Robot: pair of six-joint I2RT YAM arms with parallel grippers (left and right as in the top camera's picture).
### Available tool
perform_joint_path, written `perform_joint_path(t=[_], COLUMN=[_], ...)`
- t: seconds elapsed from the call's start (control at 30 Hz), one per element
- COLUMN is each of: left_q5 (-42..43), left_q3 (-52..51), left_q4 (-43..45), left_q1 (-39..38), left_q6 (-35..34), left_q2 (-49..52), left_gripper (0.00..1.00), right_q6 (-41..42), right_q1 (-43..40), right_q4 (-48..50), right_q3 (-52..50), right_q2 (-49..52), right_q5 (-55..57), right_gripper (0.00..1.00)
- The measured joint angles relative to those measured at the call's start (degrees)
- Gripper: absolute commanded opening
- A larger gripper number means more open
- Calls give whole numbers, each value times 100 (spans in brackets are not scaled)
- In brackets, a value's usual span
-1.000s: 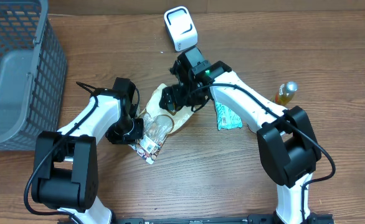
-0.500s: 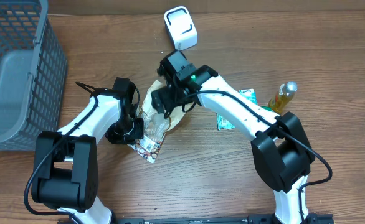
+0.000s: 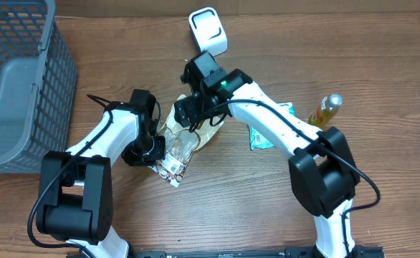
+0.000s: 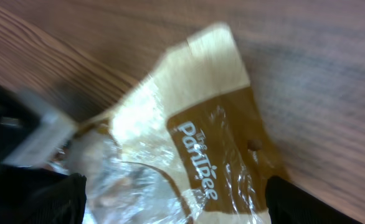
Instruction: Scan the item barcode
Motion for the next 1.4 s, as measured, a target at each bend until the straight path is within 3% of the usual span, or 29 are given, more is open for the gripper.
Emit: perform_joint_path(t=[0.27, 0.8, 1.03, 1.4], left_q5=[0, -22, -22, -22], left_q3=[0, 0, 0, 0], left_q4=[118, 330, 337, 328], left_q1=[0, 0, 0, 0], left_q6=[0, 0, 0, 0], left_q2=[0, 0, 0, 0], left_gripper=[4, 5, 4, 4], right_q6=[-7, -15, -22, -302], right_q1=[15, 24, -39, -155], right_q4=[332, 262, -87, 258], right_q3=[-181, -332, 116, 479], right_q2=[422, 616, 619, 608], right_q5=[-79, -717, -713, -389], right_gripper=[83, 82, 90, 92])
